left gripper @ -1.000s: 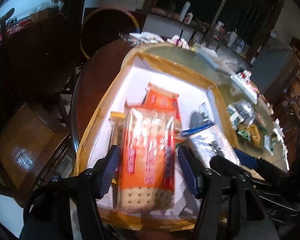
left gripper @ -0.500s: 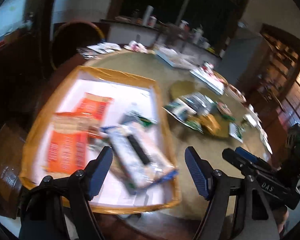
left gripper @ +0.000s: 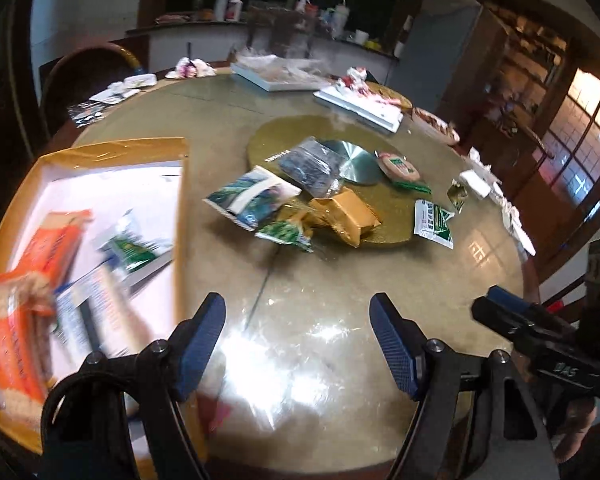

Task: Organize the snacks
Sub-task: 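Withdraw both tools from the tray toward the table, then grasp yellow-green pea snack pack with left tool while right tool grasps white-green sachet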

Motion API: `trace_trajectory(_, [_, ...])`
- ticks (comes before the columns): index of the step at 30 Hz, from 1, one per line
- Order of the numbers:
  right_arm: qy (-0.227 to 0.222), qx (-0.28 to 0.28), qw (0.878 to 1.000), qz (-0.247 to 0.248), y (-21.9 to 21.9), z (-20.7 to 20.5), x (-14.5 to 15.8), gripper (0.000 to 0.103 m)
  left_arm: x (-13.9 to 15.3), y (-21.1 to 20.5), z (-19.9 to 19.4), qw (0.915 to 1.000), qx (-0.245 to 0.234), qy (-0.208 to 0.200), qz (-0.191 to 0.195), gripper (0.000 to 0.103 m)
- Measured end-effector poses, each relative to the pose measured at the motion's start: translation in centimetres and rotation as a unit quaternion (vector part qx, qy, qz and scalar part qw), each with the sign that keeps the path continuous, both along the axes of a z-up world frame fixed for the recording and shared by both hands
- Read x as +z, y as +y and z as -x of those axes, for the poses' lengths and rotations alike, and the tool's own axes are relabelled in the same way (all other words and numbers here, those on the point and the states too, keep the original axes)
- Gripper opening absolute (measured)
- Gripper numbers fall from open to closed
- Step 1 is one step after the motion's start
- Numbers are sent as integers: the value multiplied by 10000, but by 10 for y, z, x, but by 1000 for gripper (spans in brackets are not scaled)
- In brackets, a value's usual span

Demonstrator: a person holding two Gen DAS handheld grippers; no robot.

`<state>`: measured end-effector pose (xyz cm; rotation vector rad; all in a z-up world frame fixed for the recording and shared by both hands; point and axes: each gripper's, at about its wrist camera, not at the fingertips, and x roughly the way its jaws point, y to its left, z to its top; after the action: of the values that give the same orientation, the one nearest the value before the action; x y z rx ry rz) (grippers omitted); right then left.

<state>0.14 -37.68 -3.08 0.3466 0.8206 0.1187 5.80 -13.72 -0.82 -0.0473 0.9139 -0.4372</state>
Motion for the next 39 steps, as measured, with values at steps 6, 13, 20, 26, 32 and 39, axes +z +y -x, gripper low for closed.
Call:
trace_trajectory(6, [108, -207, 9997, -43, -35, -26, -5, 87, -8, -30, -27, 9989, -101, 0, -464, 74])
trace_trajectory(13, [516, -637, 9963, -255, -78, -71, -19, 85, -20, -59, -67, 9945, -162, 82, -1033, 74])
trace_trajectory(20, [965, -923, 9891, -628, -107, -110, -44, 70, -43, -72, -98, 9897, -71, 390, -1379, 64])
trace_trajectory(26, [1048, -990, 9882, -521, -103, -134, -48, 58, -53, -79, -95, 9838, -149, 480, -1722, 42])
trace_trajectory(32, [1065, -965, 9896, 104, -75, -128, -48, 28, -49, -67, -70, 9860, -151, 511, -1577, 36])
trace_trajectory(39, [1046, -496, 9933, 42, -43, -79, -48, 25, -48, -52, -8, 9877, -273, 508, -1450, 36])
